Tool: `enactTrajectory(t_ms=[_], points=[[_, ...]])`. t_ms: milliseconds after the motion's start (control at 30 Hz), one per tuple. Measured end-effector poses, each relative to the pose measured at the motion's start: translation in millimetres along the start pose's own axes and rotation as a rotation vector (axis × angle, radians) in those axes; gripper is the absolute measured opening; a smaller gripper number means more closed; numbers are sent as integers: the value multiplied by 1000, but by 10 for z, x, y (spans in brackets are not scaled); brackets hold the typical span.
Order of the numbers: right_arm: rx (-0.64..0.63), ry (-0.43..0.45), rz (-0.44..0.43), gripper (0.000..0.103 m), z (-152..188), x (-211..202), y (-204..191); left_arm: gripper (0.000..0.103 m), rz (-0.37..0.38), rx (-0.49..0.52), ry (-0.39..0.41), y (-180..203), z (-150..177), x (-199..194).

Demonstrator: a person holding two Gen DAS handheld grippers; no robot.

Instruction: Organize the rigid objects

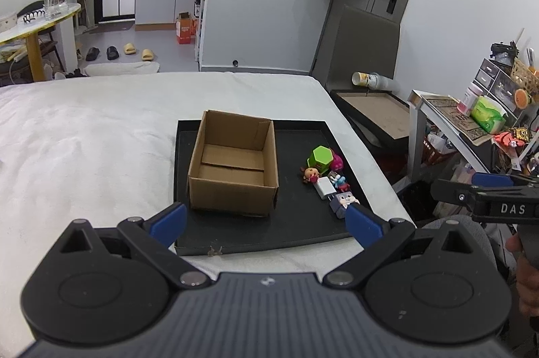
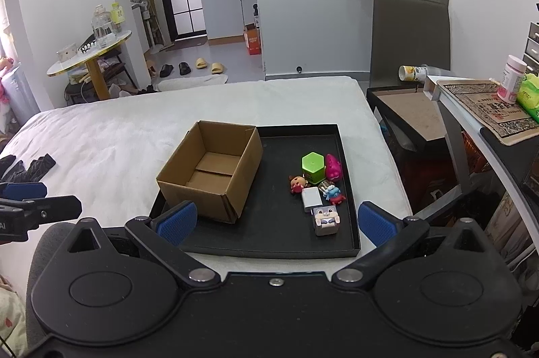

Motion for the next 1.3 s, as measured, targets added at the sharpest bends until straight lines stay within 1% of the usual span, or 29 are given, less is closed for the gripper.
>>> enactTrajectory(t_ms=[267, 533, 667, 833, 1100, 1300], points=[[3, -33, -13, 103, 6, 149, -19, 100, -8, -7, -39, -72, 1, 164], [-23, -65, -49, 103, -38, 328, -57, 100, -19, -13, -71, -201, -96, 316], [-27, -81, -59, 103, -73, 428, -62, 100, -26, -19, -75, -264, -151, 403], [-12, -101, -75, 103, -117, 559, -49, 100, -41, -51, -84, -377, -188, 511], [18, -132, -77, 103, -204, 762, -22, 100, -65, -75, -94, -539, -278, 653], [32, -172, -71, 103, -248, 933, 10, 100, -98, -117, -102, -694, -304, 786]])
Point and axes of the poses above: each gripper's, at about its wrist camera, not at the fingertips, and x roughly the way its jaws point, y to its right, z to its underside, the point moved 2 cm from there along x, roughly the way its jaws point, and after that the axes turned 9 degrees about z, right-handed, at the moved point
